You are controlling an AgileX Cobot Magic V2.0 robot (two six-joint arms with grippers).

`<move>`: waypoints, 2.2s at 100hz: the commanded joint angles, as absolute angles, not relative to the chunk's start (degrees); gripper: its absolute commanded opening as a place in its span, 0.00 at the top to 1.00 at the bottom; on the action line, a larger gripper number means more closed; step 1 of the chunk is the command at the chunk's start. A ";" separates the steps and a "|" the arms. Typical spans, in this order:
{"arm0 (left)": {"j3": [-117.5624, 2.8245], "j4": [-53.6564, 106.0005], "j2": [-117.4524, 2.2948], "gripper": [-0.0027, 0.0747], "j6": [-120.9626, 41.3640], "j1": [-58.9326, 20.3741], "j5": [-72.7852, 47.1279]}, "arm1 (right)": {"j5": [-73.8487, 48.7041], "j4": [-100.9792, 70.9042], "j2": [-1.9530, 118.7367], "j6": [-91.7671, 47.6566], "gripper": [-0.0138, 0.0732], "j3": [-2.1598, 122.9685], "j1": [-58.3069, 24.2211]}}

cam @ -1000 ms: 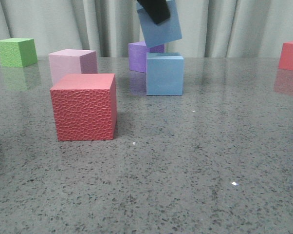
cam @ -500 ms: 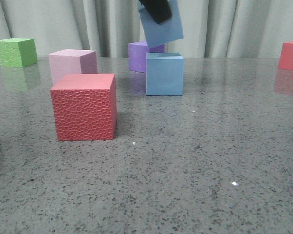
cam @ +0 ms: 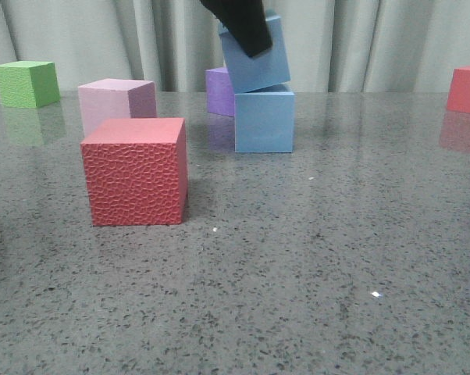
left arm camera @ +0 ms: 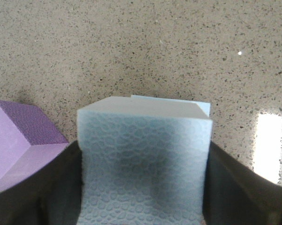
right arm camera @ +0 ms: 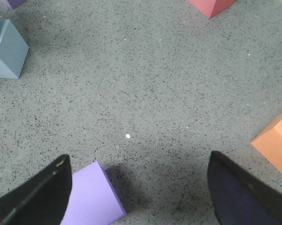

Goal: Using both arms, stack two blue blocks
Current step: 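Lower the held cube onto the top of the placed blue cube, then open the left gripper and raise it off the stack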

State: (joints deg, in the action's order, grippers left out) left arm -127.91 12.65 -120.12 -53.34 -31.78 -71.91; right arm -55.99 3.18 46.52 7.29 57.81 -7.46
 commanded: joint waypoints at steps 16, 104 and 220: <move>-129.03 14.82 -116.63 0.53 -54.26 -32.19 -73.30 | -52.11 3.19 46.25 6.75 0.16 59.12 -7.44; -129.03 14.82 -116.63 0.25 -54.42 -32.19 -73.30 | -51.90 3.19 46.25 6.75 0.16 59.12 -7.44; -132.89 5.49 -108.30 0.10 -37.48 -29.52 -72.40 | -51.80 3.19 46.25 6.75 0.16 59.12 -7.44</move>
